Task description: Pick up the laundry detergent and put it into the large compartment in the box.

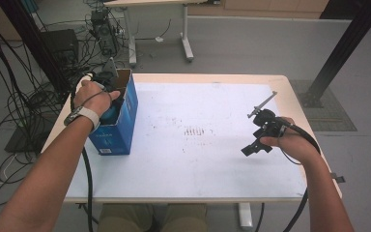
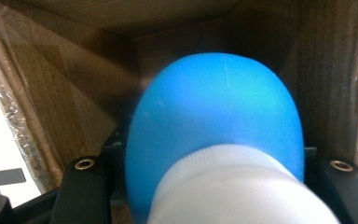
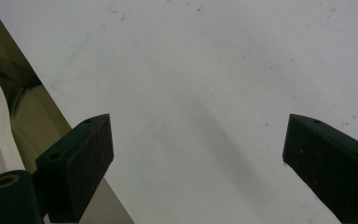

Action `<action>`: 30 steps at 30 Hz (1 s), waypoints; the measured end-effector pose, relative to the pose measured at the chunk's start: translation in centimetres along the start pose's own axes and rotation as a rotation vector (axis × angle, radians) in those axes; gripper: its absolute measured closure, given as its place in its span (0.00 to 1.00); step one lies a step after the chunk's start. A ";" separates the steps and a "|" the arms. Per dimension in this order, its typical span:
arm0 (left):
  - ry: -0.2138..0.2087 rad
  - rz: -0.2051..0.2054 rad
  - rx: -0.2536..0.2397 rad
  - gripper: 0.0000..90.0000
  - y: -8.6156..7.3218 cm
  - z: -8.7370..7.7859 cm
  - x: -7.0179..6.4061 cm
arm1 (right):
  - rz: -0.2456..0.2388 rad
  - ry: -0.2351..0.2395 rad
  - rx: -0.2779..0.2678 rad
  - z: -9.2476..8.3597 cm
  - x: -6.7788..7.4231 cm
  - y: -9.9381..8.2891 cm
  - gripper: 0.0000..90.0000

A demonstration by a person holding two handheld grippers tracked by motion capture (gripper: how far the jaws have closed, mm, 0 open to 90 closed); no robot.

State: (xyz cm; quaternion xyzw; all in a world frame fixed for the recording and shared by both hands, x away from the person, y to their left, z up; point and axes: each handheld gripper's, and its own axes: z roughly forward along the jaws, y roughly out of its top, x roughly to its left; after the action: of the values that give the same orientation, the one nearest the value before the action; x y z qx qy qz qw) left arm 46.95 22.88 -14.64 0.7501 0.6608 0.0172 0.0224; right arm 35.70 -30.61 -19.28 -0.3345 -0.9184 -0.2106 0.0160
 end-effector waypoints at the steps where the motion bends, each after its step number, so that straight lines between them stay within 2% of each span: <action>1: 0.000 0.000 -0.001 0.43 0.0 0.0 0.0 | 0.000 0.000 -0.001 0.0 0.0 0.0 0.09; 30: -0.001 -0.007 0.001 0.43 0.0 0.1 0.0 | -0.001 0.000 0.000 -0.1 0.1 0.1 0.09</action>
State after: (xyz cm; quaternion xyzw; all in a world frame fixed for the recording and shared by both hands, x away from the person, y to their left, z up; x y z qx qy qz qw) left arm 46.96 22.90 -14.69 0.7478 0.6634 0.0164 0.0221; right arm 35.69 -30.54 -19.16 -0.3339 -0.9187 -0.2104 0.0157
